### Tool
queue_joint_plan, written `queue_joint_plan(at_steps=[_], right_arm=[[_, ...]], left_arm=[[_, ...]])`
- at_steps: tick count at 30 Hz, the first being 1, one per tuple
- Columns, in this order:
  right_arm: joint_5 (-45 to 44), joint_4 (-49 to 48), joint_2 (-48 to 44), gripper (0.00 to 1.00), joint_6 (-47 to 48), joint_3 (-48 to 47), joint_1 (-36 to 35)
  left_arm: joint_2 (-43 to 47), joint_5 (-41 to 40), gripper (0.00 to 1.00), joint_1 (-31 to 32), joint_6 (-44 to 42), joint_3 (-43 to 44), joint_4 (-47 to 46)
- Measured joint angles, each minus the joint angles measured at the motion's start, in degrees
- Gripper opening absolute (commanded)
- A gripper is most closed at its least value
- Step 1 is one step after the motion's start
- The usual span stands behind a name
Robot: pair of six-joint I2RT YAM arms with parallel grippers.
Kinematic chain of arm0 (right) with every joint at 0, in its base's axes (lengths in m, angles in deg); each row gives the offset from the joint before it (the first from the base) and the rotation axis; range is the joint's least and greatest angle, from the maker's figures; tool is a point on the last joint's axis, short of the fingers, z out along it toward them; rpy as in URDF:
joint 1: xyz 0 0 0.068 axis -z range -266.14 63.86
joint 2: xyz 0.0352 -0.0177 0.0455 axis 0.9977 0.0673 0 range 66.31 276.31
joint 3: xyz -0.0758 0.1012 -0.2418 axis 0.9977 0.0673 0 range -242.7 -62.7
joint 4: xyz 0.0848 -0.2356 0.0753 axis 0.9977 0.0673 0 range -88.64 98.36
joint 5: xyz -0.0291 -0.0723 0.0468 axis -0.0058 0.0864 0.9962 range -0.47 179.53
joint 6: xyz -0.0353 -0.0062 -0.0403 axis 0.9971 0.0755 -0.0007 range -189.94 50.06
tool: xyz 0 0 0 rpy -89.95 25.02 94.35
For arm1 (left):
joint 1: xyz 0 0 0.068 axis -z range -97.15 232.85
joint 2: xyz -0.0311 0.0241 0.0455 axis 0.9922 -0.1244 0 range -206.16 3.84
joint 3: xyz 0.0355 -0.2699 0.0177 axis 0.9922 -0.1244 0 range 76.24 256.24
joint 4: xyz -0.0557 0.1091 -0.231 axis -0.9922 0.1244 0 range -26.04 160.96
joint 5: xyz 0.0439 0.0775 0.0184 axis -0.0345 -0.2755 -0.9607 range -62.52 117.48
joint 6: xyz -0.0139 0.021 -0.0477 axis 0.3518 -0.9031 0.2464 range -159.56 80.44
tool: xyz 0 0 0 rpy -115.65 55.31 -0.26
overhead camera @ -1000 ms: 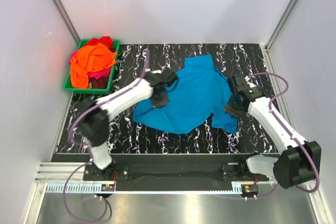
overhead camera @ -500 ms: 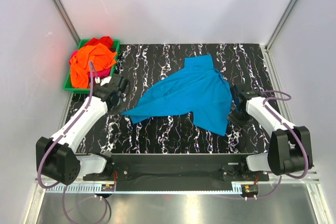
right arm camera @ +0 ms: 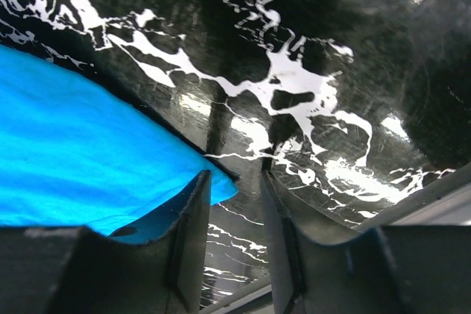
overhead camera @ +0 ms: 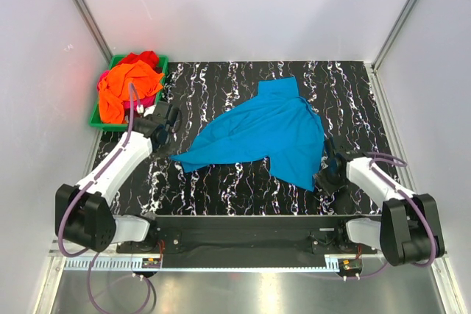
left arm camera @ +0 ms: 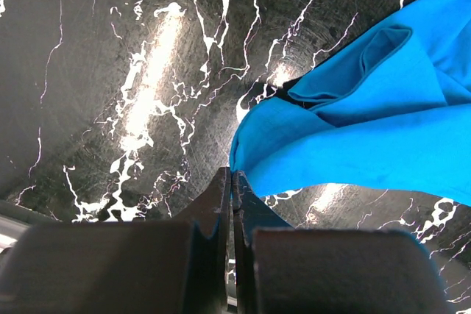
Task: Fold and stack the t-shirts
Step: Flatten the tshirt out
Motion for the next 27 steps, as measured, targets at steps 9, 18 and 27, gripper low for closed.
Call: queue_joint_plan(at_steps=[9, 18, 27], right_arm=[[0.0, -2.16, 0.2, 0.42, -5.51, 0.63, -0.74], [1.33, -4.02, 2.91, 0.06, -10.4, -0.04, -4.74], [-17.97, 11.23, 0.5, 0.0, 1.84, -31.45, -2.1]], left_arm=[[-1.68, 1.22, 0.0, 0.0, -0.66, 0.85, -0.79], [-2.27, 1.4, 0.0, 0.0, -0.79, 1.97, -1.07], [-3.02, -0.28, 0.0, -0.48, 0.02, 15.34, 2.51]])
